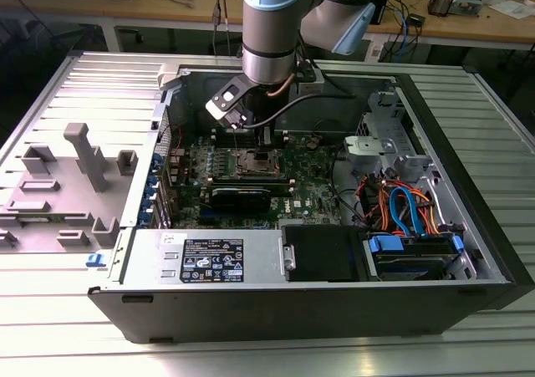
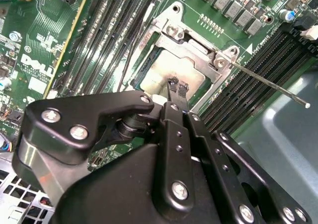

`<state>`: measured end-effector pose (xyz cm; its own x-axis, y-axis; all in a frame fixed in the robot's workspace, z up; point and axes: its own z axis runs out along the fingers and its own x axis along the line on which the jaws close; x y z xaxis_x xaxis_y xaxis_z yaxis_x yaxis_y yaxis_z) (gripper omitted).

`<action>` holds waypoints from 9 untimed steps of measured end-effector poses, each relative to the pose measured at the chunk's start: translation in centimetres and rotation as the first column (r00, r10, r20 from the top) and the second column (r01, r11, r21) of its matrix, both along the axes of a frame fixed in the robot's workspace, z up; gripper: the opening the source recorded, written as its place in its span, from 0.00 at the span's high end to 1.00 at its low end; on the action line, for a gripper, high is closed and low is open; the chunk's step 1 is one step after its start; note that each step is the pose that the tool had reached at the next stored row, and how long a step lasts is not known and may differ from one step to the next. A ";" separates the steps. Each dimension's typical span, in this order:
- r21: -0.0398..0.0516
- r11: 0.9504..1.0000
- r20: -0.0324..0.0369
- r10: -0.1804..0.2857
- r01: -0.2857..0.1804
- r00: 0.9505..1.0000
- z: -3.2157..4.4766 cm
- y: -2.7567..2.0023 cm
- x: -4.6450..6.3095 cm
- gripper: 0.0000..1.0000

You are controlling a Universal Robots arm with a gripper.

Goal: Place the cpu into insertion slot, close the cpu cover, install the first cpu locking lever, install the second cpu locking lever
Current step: 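Install the first cpu locking lever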

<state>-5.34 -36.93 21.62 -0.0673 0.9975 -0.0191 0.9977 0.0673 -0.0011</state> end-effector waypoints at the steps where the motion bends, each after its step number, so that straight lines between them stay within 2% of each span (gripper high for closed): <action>1: 0.000 1.000 0.000 0.000 0.000 1.000 0.05 0.00 0.0 0.89; 4: 0.000 1.000 0.000 0.000 0.000 1.000 1.00 0.00 0.0 0.89; 7: 0.000 1.000 0.000 0.000 0.000 1.000 2.35 -0.01 0.0 0.89; 9: 0.000 1.000 0.000 0.001 -0.001 1.000 2.77 0.00 0.0 0.89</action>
